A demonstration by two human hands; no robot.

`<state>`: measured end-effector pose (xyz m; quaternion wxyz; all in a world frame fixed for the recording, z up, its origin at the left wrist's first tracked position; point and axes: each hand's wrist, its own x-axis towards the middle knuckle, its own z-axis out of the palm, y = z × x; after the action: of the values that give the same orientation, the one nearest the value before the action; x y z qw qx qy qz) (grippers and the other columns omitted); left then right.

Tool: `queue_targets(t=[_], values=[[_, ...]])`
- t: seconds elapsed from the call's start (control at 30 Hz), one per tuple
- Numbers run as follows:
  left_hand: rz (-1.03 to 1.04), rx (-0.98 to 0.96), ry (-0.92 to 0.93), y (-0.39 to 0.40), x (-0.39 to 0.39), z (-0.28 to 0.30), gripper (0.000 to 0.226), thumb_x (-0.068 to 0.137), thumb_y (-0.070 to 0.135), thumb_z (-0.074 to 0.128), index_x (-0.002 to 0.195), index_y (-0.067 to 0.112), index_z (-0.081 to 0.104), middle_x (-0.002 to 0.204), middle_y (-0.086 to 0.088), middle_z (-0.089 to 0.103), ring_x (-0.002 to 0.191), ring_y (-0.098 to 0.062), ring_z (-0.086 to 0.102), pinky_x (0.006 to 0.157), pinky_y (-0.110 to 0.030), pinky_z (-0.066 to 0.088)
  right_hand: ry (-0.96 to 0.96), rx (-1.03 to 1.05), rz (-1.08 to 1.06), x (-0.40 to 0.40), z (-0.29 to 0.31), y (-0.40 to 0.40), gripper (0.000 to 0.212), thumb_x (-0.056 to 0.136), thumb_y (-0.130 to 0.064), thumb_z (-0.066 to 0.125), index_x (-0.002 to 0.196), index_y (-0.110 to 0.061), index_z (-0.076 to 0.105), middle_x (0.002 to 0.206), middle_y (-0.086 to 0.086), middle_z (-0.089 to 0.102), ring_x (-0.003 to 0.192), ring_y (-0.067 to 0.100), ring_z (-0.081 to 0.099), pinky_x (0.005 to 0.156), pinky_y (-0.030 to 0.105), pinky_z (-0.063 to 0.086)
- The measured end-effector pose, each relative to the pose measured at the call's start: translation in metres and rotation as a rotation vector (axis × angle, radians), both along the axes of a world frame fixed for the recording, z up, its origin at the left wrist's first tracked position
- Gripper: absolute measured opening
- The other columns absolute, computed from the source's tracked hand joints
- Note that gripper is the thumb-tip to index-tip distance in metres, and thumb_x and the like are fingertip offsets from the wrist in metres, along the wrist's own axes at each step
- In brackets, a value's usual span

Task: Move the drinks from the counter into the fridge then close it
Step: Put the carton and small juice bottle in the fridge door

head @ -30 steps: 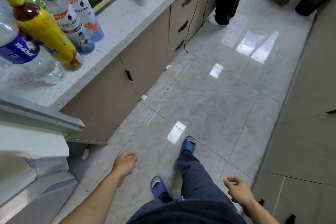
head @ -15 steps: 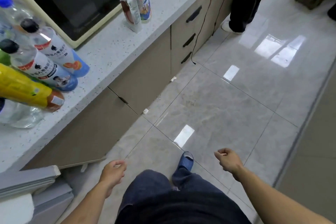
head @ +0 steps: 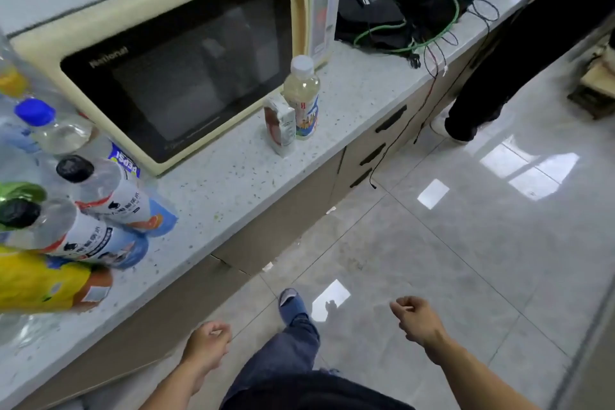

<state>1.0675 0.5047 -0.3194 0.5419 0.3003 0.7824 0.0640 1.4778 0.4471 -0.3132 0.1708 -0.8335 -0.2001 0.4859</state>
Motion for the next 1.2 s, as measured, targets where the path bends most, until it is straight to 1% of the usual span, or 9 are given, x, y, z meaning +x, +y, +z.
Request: queue_targets(t=[0.23, 0.37, 0.47, 0.63, 0.73, 0.8, 0.9, 1.1, 1.2], values=[[-0.326, 0.288, -0.141, 0.123, 0.072, 0.051, 0.011, 0.095, 0.031, 0.060, 0.105, 0.037, 0.060, 0.106, 0.012, 0.065, 0.097, -0.008, 0.064, 0.086, -0.031, 0.056, -0.015, 0.115, 0.048, -0.016, 0.034, 0.111, 0.025, 0.091, -0.035, 0.066, 0.109, -0.017, 0.065, 0.090, 0.002, 0.068, 0.078, 0.020, 0.063, 0.069, 0.035, 0.052], [-0.249, 0.529, -0.322, 0.180, 0.110, 0.101, 0.019, 0.090, 0.038, 0.065, 0.102, 0.051, 0.059, 0.106, 0.016, 0.067, 0.095, -0.003, 0.068, 0.077, -0.027, 0.060, -0.017, 0.323, 0.112, -0.042, 0.076, 0.193, 0.028, 0.093, -0.031, 0.066, 0.117, -0.016, 0.062, 0.088, 0.000, 0.067, 0.076, 0.014, 0.065, 0.066, 0.026, 0.053], [-0.160, 0.714, -0.292, 0.217, 0.127, 0.126, 0.040, 0.083, 0.038, 0.072, 0.110, 0.058, 0.050, 0.109, 0.021, 0.062, 0.095, 0.005, 0.064, 0.069, -0.013, 0.055, -0.070, 0.540, 0.144, -0.063, 0.109, 0.254, 0.034, 0.091, -0.028, 0.069, 0.121, -0.016, 0.060, 0.092, 0.000, 0.064, 0.078, 0.010, 0.062, 0.063, 0.014, 0.049], [-0.130, 0.767, -0.195, 0.264, 0.141, 0.138, 0.090, 0.071, 0.034, 0.085, 0.141, 0.043, 0.029, 0.131, 0.018, 0.043, 0.117, -0.002, 0.047, 0.083, -0.014, 0.043, -0.067, 0.760, 0.234, -0.081, 0.144, 0.324, 0.070, 0.079, -0.043, 0.080, 0.138, -0.030, 0.043, 0.125, -0.009, 0.054, 0.108, 0.006, 0.056, 0.084, 0.024, 0.051], [-0.197, 0.718, -0.171, 0.280, 0.147, 0.137, 0.099, 0.070, 0.037, 0.086, 0.146, 0.040, 0.023, 0.142, 0.011, 0.041, 0.123, -0.006, 0.040, 0.089, -0.019, 0.040, -0.044, 0.824, 0.352, -0.084, 0.149, 0.350, 0.071, 0.077, -0.036, 0.082, 0.135, -0.037, 0.039, 0.133, -0.012, 0.052, 0.115, 0.005, 0.054, 0.093, 0.031, 0.051], [-0.213, 0.693, -0.155, 0.288, 0.152, 0.136, 0.097, 0.071, 0.034, 0.086, 0.146, 0.038, 0.025, 0.149, 0.006, 0.041, 0.127, -0.009, 0.041, 0.095, -0.026, 0.041, -0.028, 0.869, 0.390, -0.083, 0.149, 0.361, 0.068, 0.077, -0.037, 0.082, 0.131, -0.042, 0.040, 0.129, -0.017, 0.054, 0.114, -0.002, 0.054, 0.094, 0.029, 0.050], [-0.170, 0.672, -0.237, 0.295, 0.162, 0.136, 0.083, 0.070, 0.033, 0.086, 0.137, 0.039, 0.037, 0.138, 0.013, 0.053, 0.123, -0.006, 0.053, 0.097, -0.031, 0.051, -0.007, 0.885, 0.408, -0.080, 0.149, 0.369, 0.072, 0.071, -0.043, 0.084, 0.129, -0.043, 0.041, 0.127, -0.016, 0.056, 0.115, -0.001, 0.054, 0.094, 0.022, 0.045], [0.030, 0.667, -0.213, 0.287, 0.175, 0.147, 0.049, 0.059, 0.055, 0.082, 0.098, 0.056, 0.052, 0.095, 0.035, 0.065, 0.092, 0.003, 0.067, 0.068, -0.014, 0.053, 0.060, 0.893, 0.430, -0.072, 0.146, 0.374, 0.068, 0.070, -0.038, 0.086, 0.125, -0.032, 0.048, 0.116, -0.016, 0.062, 0.108, 0.005, 0.059, 0.094, 0.033, 0.052], [0.195, 0.674, -0.162, 0.274, 0.175, 0.153, 0.044, 0.066, 0.051, 0.083, 0.101, 0.052, 0.057, 0.094, 0.029, 0.068, 0.085, 0.006, 0.066, 0.055, -0.007, 0.047, 0.111, 0.898, 0.457, -0.063, 0.143, 0.371, 0.067, 0.072, -0.035, 0.086, 0.126, -0.031, 0.048, 0.119, -0.015, 0.061, 0.110, 0.007, 0.059, 0.096, 0.030, 0.051]])
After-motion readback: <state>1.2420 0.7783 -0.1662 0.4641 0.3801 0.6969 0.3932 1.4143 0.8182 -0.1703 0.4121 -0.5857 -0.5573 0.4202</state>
